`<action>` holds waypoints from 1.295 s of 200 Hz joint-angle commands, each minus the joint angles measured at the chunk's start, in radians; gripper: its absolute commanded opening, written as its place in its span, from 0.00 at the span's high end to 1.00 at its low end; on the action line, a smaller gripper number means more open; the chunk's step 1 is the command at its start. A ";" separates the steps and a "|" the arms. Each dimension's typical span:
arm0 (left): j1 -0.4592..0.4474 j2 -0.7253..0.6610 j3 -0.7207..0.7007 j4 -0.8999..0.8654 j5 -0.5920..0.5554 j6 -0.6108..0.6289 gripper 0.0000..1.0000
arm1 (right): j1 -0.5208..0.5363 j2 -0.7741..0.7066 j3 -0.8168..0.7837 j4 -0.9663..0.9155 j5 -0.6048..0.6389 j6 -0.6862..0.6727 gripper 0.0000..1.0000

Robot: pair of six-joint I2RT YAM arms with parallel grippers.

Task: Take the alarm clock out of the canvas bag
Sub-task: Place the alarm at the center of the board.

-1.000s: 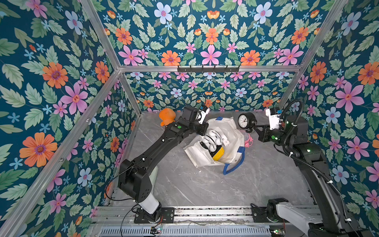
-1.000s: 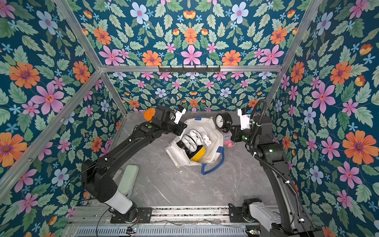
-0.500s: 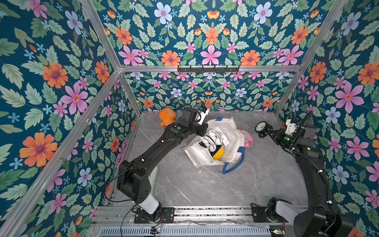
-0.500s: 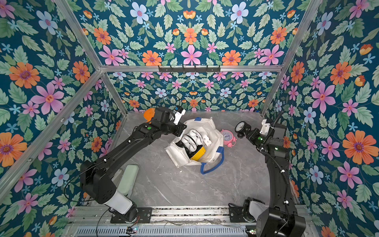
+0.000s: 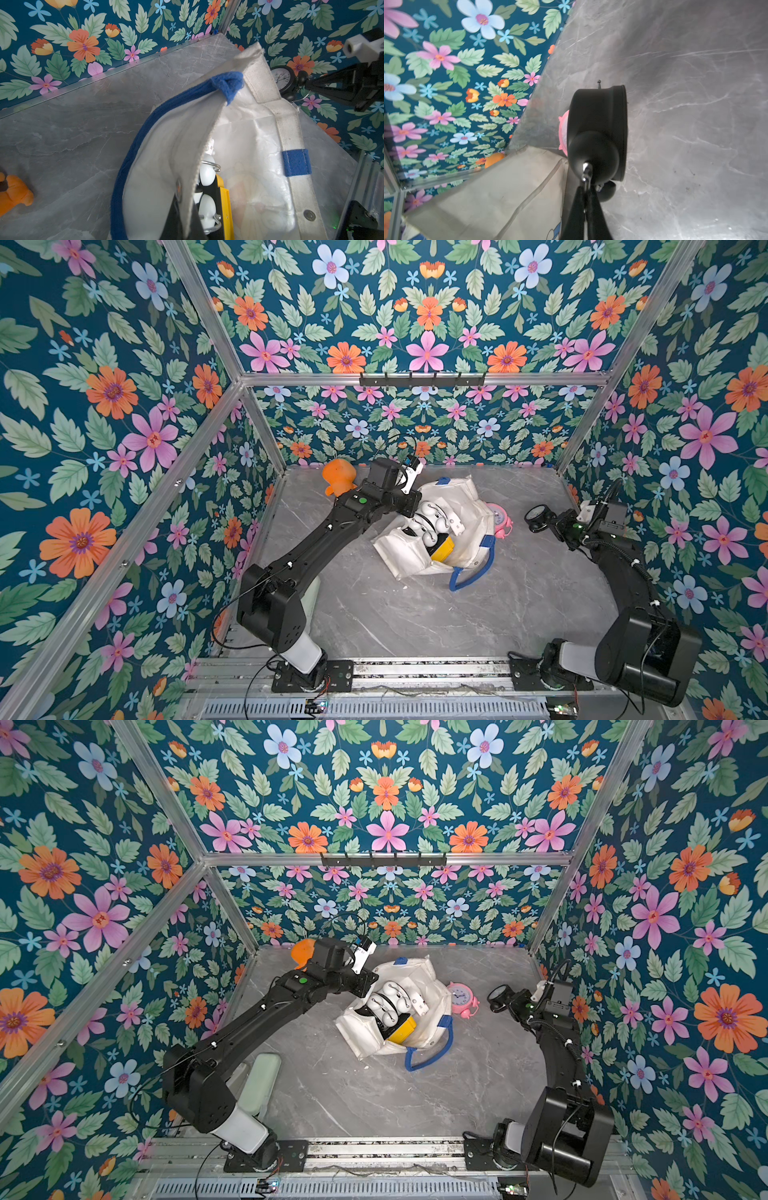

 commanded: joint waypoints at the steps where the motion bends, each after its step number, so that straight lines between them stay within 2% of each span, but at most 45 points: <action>1: -0.001 -0.008 -0.005 0.027 0.017 0.001 1.00 | -0.016 0.033 -0.011 0.116 -0.051 0.061 1.00; 85: -0.001 -0.003 -0.020 0.046 0.034 -0.010 1.00 | -0.022 0.168 -0.040 0.226 -0.116 0.123 1.00; 197: 0.000 -0.006 -0.009 0.042 0.041 -0.012 1.00 | -0.049 0.252 -0.095 0.276 -0.162 0.147 1.00; 219: -0.001 -0.003 -0.009 0.041 0.039 -0.011 1.00 | -0.060 0.272 -0.114 0.312 -0.181 0.170 0.96; 259: -0.001 0.000 -0.005 0.037 0.040 -0.013 1.00 | -0.078 0.325 -0.133 0.373 -0.217 0.200 0.95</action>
